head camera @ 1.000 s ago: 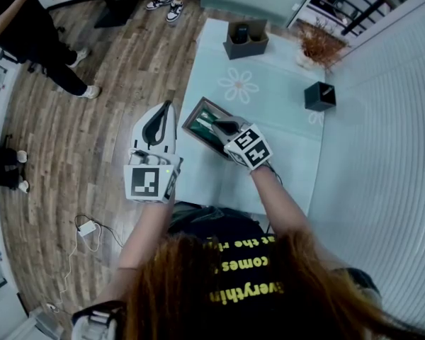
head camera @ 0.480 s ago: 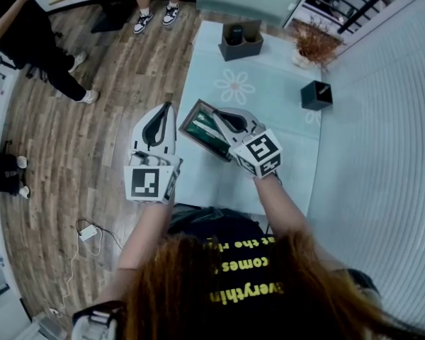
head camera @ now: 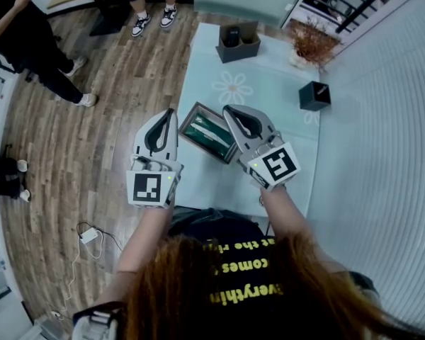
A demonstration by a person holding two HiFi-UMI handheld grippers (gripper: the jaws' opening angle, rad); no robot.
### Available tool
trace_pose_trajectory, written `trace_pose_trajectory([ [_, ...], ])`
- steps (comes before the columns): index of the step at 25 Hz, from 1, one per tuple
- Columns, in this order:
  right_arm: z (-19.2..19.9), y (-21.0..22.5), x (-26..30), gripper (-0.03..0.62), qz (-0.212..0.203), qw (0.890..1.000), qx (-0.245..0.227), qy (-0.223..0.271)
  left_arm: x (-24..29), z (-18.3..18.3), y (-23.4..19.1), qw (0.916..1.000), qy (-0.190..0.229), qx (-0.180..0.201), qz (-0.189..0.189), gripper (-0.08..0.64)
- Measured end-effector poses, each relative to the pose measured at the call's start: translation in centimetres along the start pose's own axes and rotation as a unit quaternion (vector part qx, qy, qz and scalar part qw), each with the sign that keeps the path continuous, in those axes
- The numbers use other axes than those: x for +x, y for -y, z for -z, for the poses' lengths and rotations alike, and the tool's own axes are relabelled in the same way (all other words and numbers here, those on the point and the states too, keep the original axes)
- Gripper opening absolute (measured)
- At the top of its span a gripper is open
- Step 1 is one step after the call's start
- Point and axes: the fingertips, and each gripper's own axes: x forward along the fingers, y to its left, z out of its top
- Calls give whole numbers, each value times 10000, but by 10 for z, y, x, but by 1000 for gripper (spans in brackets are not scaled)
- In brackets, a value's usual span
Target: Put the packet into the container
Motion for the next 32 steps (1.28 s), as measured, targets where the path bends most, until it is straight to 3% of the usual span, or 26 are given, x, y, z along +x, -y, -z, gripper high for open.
trace_pose_trajectory([
  [11,-27,11,-33,23,427,9964,347,640,1,-2,6,9999,68,1,111,2],
  [32,-33,1,-34,23,253,9956,581,685,11,-10,15,9997,153,-1,186,2],
])
